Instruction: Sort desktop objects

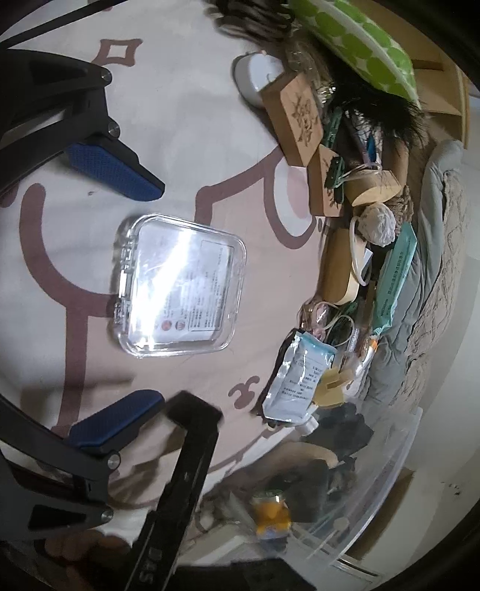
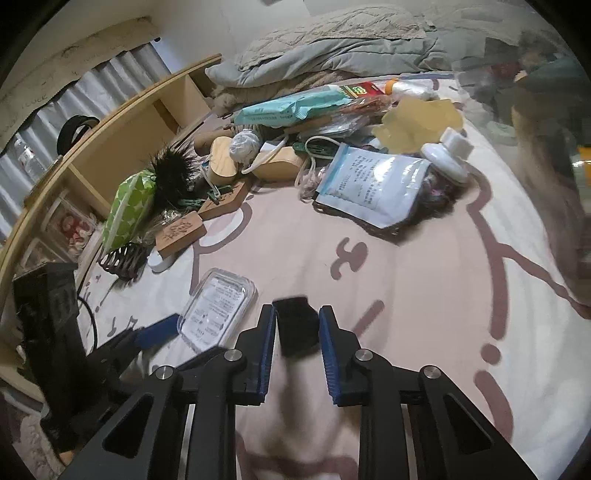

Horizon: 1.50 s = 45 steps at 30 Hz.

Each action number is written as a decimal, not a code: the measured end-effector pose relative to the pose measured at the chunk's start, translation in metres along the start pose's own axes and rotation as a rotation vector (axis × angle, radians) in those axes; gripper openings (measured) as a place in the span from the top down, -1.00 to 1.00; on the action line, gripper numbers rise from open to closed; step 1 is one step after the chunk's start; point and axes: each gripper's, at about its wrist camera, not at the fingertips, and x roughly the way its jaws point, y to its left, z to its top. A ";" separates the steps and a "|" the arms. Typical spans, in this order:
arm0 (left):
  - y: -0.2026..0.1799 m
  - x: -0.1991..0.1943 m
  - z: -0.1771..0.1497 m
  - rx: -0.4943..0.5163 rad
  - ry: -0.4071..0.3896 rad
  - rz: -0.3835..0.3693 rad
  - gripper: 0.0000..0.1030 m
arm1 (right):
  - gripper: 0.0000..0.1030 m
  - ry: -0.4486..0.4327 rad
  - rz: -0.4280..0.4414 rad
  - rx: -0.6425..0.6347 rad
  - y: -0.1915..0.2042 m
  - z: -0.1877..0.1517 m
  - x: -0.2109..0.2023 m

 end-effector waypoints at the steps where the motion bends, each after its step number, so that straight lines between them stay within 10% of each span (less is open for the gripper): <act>1: -0.002 0.001 0.000 0.010 0.000 0.011 -0.96 | 0.53 0.003 0.001 0.005 -0.001 -0.001 -0.003; 16: -0.004 0.007 0.010 0.055 -0.007 0.067 -0.56 | 0.53 -0.002 0.001 0.048 -0.004 -0.010 -0.019; 45: -0.010 -0.021 -0.021 0.126 0.056 0.106 -0.47 | 0.52 -0.015 0.033 0.108 -0.006 -0.030 -0.032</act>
